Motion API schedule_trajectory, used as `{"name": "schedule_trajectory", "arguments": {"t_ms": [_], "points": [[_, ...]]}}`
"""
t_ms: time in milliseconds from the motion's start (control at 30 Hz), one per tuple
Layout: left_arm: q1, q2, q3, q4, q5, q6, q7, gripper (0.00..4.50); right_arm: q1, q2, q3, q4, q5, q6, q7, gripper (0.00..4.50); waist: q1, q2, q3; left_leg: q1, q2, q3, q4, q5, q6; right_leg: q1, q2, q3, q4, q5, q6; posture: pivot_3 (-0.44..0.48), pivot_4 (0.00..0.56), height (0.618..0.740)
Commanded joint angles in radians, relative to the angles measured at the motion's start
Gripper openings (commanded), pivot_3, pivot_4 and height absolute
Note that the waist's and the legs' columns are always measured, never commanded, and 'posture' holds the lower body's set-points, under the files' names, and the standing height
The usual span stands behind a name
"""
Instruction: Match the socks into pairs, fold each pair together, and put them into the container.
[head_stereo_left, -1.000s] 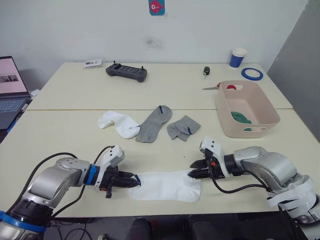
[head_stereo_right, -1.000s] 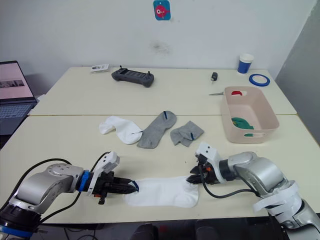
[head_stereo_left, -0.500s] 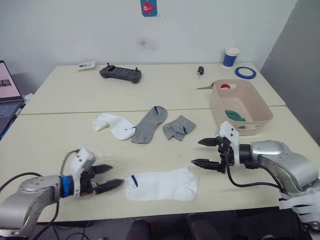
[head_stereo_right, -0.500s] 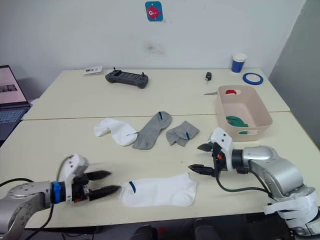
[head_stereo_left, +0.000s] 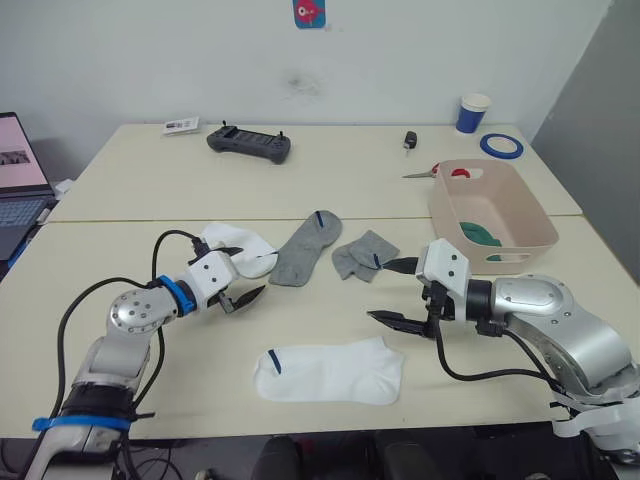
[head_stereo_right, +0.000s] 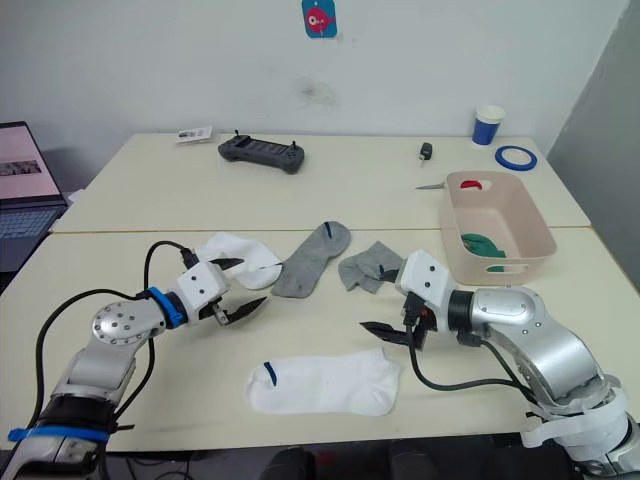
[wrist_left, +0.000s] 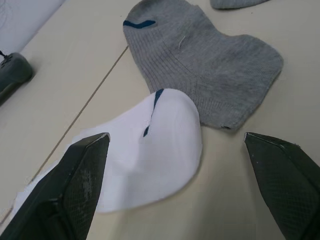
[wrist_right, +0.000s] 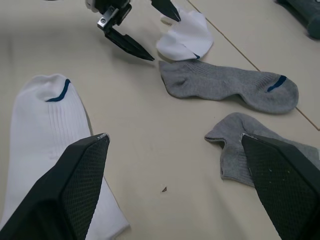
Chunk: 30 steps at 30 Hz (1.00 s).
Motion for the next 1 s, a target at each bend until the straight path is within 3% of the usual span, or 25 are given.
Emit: {"name": "schedule_trajectory", "arguments": {"t_ms": [33, 267, 400, 533, 767, 867, 1000], "points": [[-0.073, -0.018, -0.019, 0.131, 0.034, -0.054, 0.015, 3.57, 0.004, -0.008, -0.031, -0.045, -0.001, -0.002, -0.017, 4.5, -0.003, 0.0, 0.0, 0.0, 0.0, 0.0, 0.0, 0.0, 0.0, 0.0, 0.0, 0.0, 0.0, 0.0, 0.0, 0.0, 0.15, 0.74], [-0.133, -0.039, -0.007, 0.236, 0.002, -0.059, -0.026, 1.41, 0.019, -0.015, -0.029, -0.052, -0.014, -0.011, -0.029, 4.5, -0.003, 0.0, 0.0, 0.0, 0.0, 0.0, 0.0, 0.0, 0.0, 0.0, 0.0, 0.0, 0.001, 0.0, 0.0, 0.0, 0.15, 0.74], [-0.101, -0.037, 0.06, 0.156, -0.106, 0.005, -0.059, 0.11, 0.031, -0.013, -0.026, -0.053, -0.028, -0.025, -0.033, 4.5, -0.003, 0.0, 0.0, 0.0, 0.0, -0.001, 0.001, 0.0, 0.0, 0.0, 0.0, 0.0, 0.001, 0.0, 0.0, 0.0, 0.15, 0.74], [0.0, -0.002, 0.135, -0.119, -0.259, 0.24, -0.111, 0.02, 0.04, -0.014, -0.026, -0.055, -0.032, -0.031, -0.031, 4.5, -0.004, 0.0, 0.0, 0.0, 0.001, 0.0, 0.001, 0.0, 0.0, 0.0, 0.0, 0.0, 0.001, 0.0, 0.001, 0.0, 0.15, 0.74], [0.168, 0.067, 0.201, -0.624, -0.486, 0.724, -0.074, 0.02, 0.058, -0.04, -0.041, -0.038, -0.035, -0.062, -0.007, 4.5, -0.003, -0.001, 0.0, 0.001, 0.001, -0.002, 0.001, 0.0, 0.0, 0.001, 0.0, 0.0, 0.001, 0.0, 0.001, 0.0, 0.15, 0.74], [0.186, -0.023, 0.143, -0.81, -0.595, 0.921, 0.041, 0.02, 0.066, -0.074, -0.053, -0.017, -0.041, -0.082, 0.021, 4.5, 0.001, -0.001, 0.0, 0.001, 0.0, -0.002, 0.001, 0.0, 0.0, 0.002, -0.001, -0.001, 0.0, 0.0, 0.001, 0.0, 0.15, 0.74], [0.14, -0.162, 0.012, -0.855, -0.566, 1.011, 0.162, 0.02, 0.067, -0.098, -0.059, -0.002, -0.06, -0.082, 0.018, 4.5, 0.001, -0.002, 0.001, 0.001, -0.001, -0.001, 0.003, 0.0, 0.0, 0.003, -0.002, 0.0, 0.0, 0.002, 0.004, 0.0, 0.15, 0.74]]}}
